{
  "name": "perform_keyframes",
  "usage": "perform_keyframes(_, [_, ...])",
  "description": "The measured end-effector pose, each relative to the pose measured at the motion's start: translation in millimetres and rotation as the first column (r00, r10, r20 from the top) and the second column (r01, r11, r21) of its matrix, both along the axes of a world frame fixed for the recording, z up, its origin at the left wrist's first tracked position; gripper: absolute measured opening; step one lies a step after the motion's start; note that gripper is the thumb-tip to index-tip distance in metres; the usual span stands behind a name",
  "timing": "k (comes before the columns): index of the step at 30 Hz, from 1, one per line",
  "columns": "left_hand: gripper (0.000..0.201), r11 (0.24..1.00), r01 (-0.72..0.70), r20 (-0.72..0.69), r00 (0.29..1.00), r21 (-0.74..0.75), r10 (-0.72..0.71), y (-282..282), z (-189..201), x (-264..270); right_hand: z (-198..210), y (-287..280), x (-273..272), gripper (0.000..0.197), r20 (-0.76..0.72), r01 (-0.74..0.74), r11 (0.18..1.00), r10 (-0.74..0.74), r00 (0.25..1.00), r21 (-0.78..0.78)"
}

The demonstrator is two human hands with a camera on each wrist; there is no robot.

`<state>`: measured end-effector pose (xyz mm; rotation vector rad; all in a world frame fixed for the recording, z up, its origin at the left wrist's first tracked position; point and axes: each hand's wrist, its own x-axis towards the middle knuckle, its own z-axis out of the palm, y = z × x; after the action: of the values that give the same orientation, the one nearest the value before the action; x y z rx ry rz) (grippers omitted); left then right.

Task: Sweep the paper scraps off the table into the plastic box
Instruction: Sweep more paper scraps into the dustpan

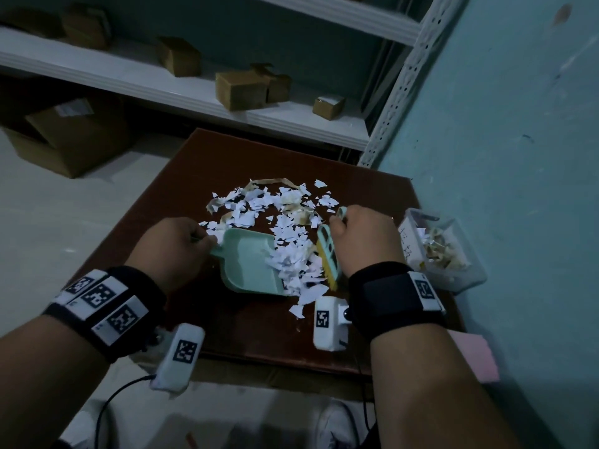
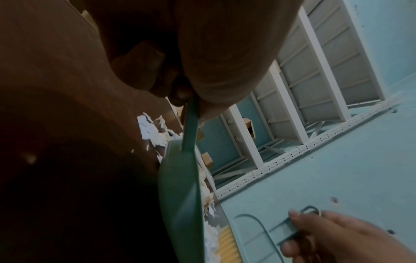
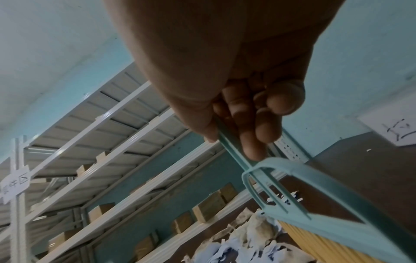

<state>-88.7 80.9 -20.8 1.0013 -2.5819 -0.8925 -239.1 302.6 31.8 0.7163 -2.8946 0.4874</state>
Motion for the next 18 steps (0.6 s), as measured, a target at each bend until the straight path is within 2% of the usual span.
perform_keyframes(7, [0.024, 0.994, 0.02, 0.006, 1.0, 0.108, -0.021, 17, -6, -17, -2, -18, 12, 0.042, 0.017, -0.097, 0.993, 0.099, 0.995, -0.067])
perform_keyframes(12, [0.025, 0.975, 0.028, -0.076, 0.997, 0.22, -0.012, 20, -10, -17, 1, -22, 21, 0.041, -0.05, -0.178, 0.971, 0.173, 0.984, -0.159])
perform_keyframes(18, [0.023, 0.913, 0.002, -0.18, 0.981, 0.407, 0.078, 14, -15, -7, 16, -4, 17, 0.039, -0.176, -0.16, 0.941, 0.111, 0.978, -0.299])
